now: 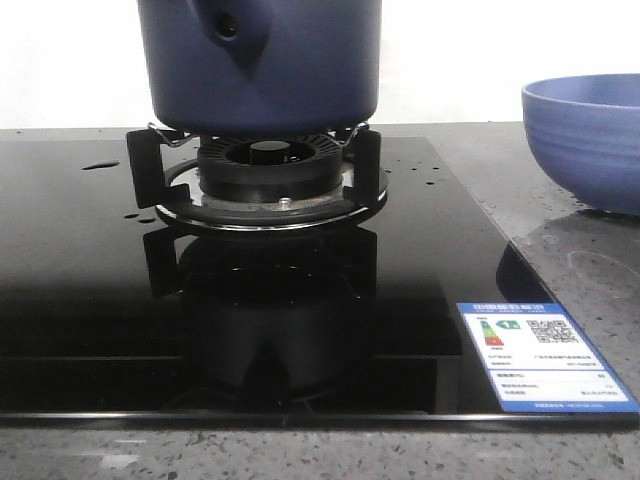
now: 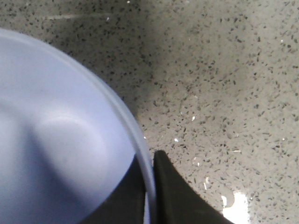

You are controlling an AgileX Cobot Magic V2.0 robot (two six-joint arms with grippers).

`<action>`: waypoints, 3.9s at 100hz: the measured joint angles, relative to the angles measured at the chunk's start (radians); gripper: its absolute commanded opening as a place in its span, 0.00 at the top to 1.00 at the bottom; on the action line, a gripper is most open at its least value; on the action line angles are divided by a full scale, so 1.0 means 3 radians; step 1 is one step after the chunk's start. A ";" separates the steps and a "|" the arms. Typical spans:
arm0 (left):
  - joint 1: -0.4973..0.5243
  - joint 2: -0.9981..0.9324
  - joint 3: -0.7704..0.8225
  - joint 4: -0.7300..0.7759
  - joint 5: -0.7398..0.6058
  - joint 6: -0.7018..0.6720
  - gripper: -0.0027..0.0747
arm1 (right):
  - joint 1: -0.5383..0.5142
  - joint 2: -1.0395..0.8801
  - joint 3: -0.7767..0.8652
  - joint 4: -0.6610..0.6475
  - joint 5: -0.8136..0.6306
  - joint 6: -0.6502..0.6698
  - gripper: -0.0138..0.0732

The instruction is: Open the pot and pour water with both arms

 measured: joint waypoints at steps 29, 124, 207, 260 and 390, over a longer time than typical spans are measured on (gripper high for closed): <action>0.0000 0.0000 0.0000 0.0000 0.0000 0.0000 0.51 | 0.0000 0.0083 0.0000 -0.0011 -0.0019 0.0000 0.89; 0.0000 0.0056 0.0132 0.0172 0.0644 0.0000 0.51 | 0.0000 -0.0502 -0.0507 0.0306 0.0220 -0.0181 0.28; -0.0209 0.0580 0.0137 0.0439 0.0754 0.0000 0.51 | 0.0000 -0.0622 -0.0507 0.0366 0.0264 -0.0201 0.28; -0.0209 0.0639 0.0137 0.0397 0.0716 0.0000 0.50 | 0.0000 -0.0622 -0.0507 0.0392 0.0264 -0.0207 0.28; 0.1141 -0.1022 0.0367 0.0829 0.0193 -0.1026 0.99 | 0.0300 -0.1639 0.0625 0.2000 -0.1493 -0.1533 0.91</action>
